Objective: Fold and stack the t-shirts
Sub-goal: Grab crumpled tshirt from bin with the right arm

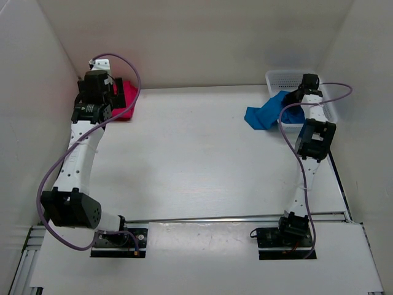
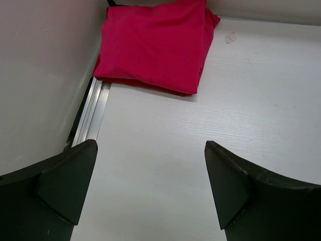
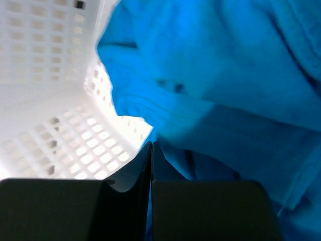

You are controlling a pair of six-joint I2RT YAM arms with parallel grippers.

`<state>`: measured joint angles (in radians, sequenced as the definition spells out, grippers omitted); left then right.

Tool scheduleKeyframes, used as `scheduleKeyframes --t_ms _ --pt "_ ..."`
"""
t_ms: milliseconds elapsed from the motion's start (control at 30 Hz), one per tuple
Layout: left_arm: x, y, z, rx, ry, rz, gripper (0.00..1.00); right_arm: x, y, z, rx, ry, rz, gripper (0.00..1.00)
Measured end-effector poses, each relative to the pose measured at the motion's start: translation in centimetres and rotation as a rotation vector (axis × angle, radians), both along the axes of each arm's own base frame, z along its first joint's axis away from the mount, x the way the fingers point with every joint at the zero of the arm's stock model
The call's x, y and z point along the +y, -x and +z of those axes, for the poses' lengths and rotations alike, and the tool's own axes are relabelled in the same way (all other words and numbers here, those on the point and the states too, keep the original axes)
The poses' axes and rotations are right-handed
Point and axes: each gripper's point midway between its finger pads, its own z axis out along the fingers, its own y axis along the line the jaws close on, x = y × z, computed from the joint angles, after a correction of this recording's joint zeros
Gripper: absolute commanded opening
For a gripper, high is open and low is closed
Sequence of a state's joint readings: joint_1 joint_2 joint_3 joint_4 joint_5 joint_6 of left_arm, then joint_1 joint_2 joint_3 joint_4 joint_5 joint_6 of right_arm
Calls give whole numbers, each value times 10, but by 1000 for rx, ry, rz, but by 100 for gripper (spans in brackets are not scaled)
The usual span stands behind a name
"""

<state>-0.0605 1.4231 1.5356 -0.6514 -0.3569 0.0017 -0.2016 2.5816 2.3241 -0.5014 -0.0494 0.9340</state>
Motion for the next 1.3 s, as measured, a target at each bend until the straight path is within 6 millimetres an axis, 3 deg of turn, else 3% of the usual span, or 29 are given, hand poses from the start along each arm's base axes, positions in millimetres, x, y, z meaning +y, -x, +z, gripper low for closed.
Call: scheduleKeyframes --t_ms 100,133,167,200,233,333,433,533,667,733,833,867,933,967,1033,1300 --pt "0 3 -1 1 0 0 99 1 4 -6 13 14 22 1" --pt "0 6 -2 3 0 0 99 0 6 -5 16 24 20 10" --pt "0 8 -2 6 -1 0 99 -2 9 -2 22 36 13 33" --pt "1 11 -2 5 -1 0 99 -4 13 1 28 48 -4 64" --pt "1 14 -3 8 0 0 99 -7 17 7 38 71 -24 73" --pt "1 23 -4 9 0 -1 99 -23 22 34 33 152 -93 80" --pt "1 29 -2 5 0 -2 99 -42 26 52 39 213 -193 100" --pt "1 29 -1 2 1 -2 99 -56 37 49 89 249 -279 100" --pt "1 29 -5 18 0 -2 99 -65 48 28 164 273 -345 100" --pt "1 28 -8 28 -1 -1 99 -67 47 18 178 276 -353 94" --pt "1 22 -13 51 -3 0 99 -65 44 2 191 256 -355 74" --pt "2 20 -16 60 -5 2 99 -62 43 -3 196 238 -353 59" --pt "3 16 -20 77 -10 9 99 -57 41 -12 200 202 -352 40" --pt "3 14 -23 84 -14 14 99 -55 40 -15 200 187 -349 18" --pt "5 11 -25 95 -19 21 99 -50 37 -18 191 152 -351 1" --pt "6 19 -27 108 -24 27 99 -36 19 -18 107 105 -294 1"
